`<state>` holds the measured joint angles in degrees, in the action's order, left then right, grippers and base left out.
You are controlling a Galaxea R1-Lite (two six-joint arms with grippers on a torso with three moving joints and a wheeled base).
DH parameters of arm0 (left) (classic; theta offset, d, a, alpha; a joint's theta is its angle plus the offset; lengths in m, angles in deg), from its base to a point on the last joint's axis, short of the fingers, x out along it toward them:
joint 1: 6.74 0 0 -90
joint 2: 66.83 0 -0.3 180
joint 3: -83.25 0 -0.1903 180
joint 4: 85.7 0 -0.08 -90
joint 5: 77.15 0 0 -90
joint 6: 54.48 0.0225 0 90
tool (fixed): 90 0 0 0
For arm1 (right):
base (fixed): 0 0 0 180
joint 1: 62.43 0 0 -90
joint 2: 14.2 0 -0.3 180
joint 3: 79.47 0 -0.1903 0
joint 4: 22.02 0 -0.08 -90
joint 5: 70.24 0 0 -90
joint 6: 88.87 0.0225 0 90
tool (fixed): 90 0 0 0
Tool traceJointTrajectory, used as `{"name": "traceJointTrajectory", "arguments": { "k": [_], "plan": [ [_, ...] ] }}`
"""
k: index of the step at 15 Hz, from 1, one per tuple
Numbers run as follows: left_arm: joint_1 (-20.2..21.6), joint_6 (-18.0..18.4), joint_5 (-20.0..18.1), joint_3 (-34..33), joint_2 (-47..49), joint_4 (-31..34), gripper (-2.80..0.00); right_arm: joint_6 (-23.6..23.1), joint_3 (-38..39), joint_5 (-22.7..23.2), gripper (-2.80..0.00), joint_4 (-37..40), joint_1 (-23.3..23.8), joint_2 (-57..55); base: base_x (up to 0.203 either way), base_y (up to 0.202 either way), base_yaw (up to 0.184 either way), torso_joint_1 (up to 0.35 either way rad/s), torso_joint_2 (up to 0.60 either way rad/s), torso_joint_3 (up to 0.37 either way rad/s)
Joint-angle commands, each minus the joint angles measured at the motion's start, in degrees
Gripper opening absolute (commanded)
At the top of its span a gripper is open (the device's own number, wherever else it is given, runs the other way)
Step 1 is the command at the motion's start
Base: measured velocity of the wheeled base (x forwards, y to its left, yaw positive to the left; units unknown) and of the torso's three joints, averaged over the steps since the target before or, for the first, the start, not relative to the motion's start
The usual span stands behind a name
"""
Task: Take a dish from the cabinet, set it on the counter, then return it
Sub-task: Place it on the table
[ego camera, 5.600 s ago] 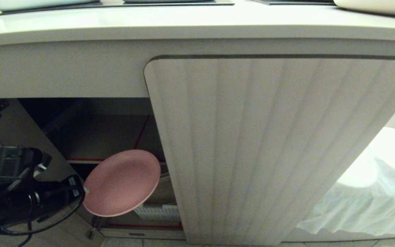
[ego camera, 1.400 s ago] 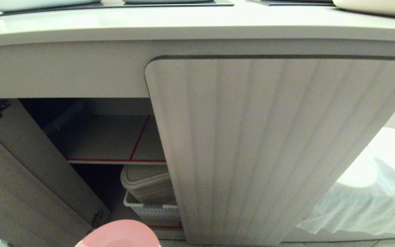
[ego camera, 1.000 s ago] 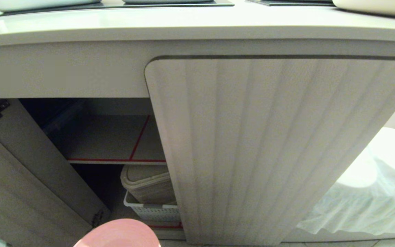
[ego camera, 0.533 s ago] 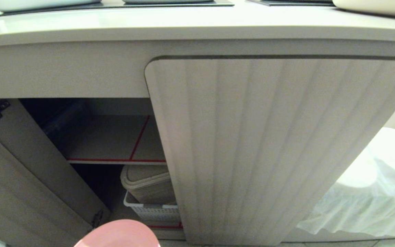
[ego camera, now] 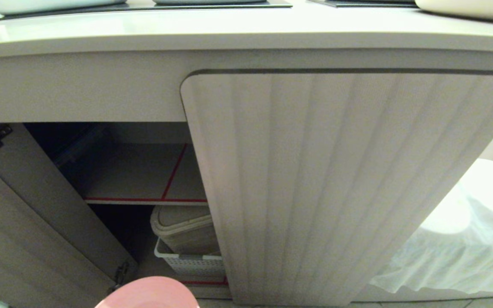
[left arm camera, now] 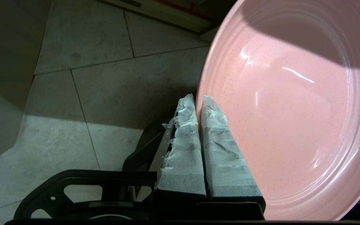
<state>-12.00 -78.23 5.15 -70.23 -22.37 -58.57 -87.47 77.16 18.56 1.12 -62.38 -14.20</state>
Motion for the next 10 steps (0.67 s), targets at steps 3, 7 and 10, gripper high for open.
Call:
{"name": "traceJointTrajectory", "arguments": {
  "k": [3,7,10],
  "plan": [
    [-0.5,-0.2,0.0,0.2,0.2,0.2,-2.8,0.0,0.0,0.1,-2.8,0.0,0.0,0.0,0.0,0.0,0.0,0.0,0.0,0.0],
    [-0.5,-0.2,0.0,0.2,0.2,0.2,-2.8,0.0,0.0,0.1,-2.8,0.0,0.0,0.0,0.0,0.0,0.0,0.0,0.0,0.0],
    [-0.5,-0.2,0.0,0.2,0.2,0.2,-2.8,0.0,0.0,0.1,-2.8,0.0,0.0,0.0,0.0,0.0,0.0,0.0,0.0,0.0]
  ]
}}
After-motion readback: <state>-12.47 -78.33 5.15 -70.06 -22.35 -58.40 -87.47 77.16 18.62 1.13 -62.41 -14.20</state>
